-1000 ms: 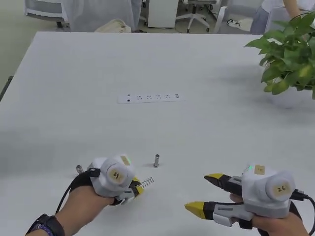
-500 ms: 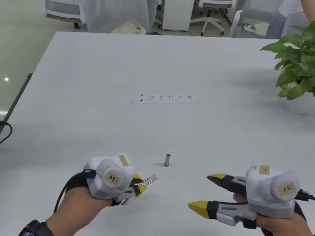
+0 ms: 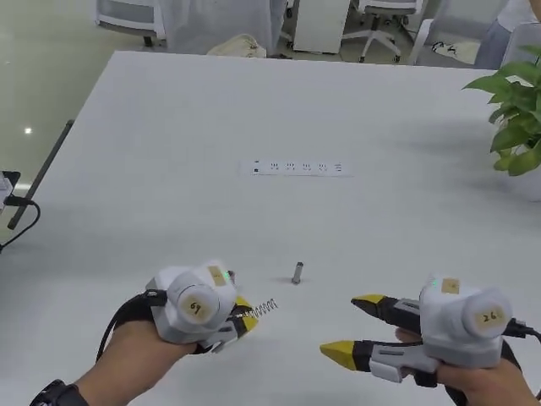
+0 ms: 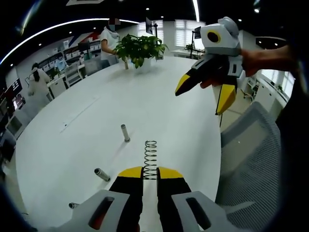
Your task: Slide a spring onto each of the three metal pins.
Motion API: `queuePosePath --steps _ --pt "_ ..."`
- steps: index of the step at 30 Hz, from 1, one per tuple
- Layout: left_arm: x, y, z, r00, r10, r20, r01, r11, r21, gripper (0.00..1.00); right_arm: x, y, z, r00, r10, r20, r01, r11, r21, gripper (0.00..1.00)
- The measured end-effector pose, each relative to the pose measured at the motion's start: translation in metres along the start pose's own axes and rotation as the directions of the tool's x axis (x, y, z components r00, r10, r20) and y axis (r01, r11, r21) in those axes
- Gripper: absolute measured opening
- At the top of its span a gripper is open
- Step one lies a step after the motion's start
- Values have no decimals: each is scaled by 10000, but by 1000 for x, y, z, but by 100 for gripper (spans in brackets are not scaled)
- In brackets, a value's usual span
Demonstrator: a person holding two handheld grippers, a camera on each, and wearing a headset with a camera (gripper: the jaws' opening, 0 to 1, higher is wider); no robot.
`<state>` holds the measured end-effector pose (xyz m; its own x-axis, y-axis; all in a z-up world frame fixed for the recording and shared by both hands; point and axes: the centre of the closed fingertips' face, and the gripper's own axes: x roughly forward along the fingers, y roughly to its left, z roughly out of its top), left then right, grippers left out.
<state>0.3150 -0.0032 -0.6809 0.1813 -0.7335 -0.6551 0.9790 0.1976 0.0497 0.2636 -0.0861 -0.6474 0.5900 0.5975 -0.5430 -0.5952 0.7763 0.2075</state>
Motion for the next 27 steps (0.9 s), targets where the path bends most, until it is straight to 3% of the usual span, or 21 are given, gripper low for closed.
queuePosePath --steps 7,15,21,27 --pt "-2 -10 12 9997 -131 212 124 9995 302 2 4 2 5 9997 243 -74 -244 9995 -219 55" --pt "-4 -25 36 9972 -434 602 378 9952 904 2 8 8 12 9972 742 -87 -746 9959 -521 53" --pt "-6 -37 49 9949 -727 694 615 9866 1510 2 11 16 13 9928 1186 -151 -1194 9901 -734 48" --pt "-7 -46 54 9935 -981 584 832 9724 2180 2 12 26 15 9869 1611 9 -1602 9822 -981 38"
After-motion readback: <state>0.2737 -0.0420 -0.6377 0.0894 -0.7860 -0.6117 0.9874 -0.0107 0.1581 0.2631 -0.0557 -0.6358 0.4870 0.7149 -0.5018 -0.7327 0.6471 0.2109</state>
